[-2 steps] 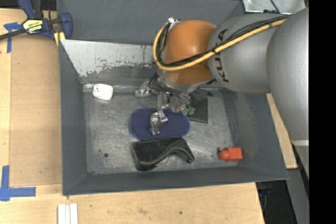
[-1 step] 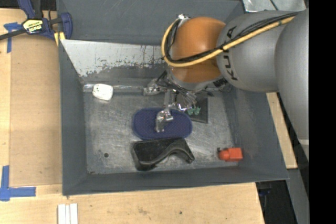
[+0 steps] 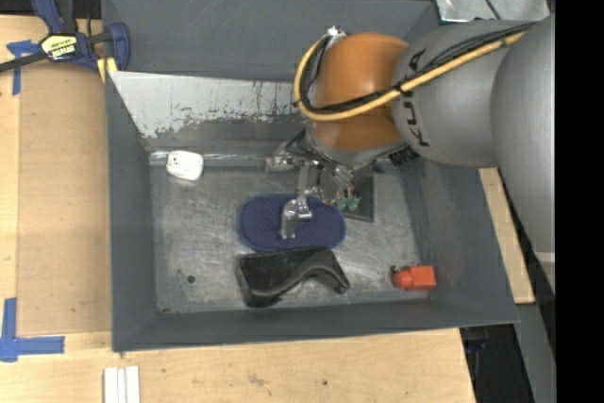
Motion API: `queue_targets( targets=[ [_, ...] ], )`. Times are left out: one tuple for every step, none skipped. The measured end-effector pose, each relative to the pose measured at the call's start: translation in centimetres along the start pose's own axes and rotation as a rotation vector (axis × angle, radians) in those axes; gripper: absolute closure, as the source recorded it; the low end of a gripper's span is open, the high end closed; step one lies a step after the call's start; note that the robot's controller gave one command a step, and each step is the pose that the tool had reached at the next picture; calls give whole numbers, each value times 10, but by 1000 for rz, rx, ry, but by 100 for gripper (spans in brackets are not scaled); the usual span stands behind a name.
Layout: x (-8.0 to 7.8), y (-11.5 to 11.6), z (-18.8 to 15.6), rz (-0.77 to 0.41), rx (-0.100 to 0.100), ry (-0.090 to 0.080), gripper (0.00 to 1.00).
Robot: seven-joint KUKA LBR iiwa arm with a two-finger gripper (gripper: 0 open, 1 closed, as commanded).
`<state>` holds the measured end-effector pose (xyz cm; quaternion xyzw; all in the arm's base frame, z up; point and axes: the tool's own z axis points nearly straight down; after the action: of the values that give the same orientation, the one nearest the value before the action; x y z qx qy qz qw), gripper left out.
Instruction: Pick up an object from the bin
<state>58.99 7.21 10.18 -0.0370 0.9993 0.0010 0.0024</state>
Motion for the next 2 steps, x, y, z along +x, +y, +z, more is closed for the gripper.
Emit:
queue_targets(
  targets=[
    [-4, -4, 24, 143, 0, 8, 0],
    [-6, -4, 20, 142, 0, 6, 0]
  ],
)
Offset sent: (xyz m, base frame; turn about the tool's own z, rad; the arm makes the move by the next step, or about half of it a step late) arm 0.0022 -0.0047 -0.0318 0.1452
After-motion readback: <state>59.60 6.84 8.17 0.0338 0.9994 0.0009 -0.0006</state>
